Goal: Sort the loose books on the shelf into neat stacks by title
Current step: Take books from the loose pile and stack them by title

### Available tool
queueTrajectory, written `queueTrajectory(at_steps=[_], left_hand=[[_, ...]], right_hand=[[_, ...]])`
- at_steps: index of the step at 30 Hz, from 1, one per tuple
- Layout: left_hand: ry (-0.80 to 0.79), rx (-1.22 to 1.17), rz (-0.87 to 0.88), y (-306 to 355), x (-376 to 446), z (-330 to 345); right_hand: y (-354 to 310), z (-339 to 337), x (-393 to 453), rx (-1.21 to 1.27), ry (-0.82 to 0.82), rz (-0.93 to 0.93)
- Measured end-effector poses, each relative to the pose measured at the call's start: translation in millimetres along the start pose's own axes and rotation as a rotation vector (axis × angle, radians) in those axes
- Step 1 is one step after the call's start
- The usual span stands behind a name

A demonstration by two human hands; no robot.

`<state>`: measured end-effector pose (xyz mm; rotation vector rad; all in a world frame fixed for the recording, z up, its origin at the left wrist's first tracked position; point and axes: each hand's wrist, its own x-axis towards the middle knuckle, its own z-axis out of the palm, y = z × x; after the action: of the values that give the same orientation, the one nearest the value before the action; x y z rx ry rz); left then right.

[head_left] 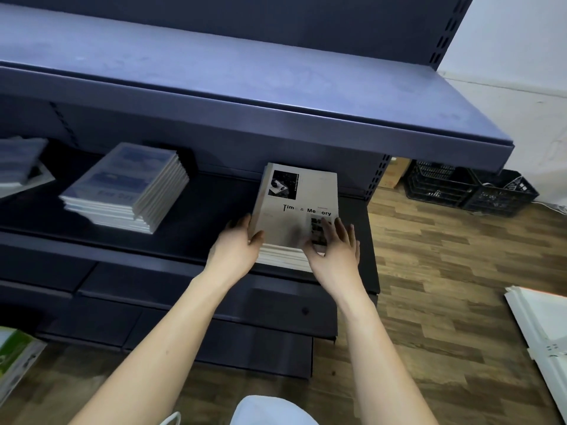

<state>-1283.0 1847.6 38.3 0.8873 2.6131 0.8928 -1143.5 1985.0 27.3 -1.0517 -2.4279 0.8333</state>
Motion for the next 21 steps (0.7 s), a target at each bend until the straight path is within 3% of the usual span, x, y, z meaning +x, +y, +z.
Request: queueTrajectory(at_steps=[5, 11, 21], left_hand=[[0.099, 0.218, -0.002, -6, -31, -14], [0.168, 0.22, -0.091, -41, -73, -34], [0.37, 0.417, -0.196, -117, -132, -91]], right_hand=[[-20, 2, -14, -0.109, -0.053, -0.144], [-53, 32, -35, -0.072, -0.197, -0.285], [-135, 90, -75, -0.052, -0.422, -0.476]])
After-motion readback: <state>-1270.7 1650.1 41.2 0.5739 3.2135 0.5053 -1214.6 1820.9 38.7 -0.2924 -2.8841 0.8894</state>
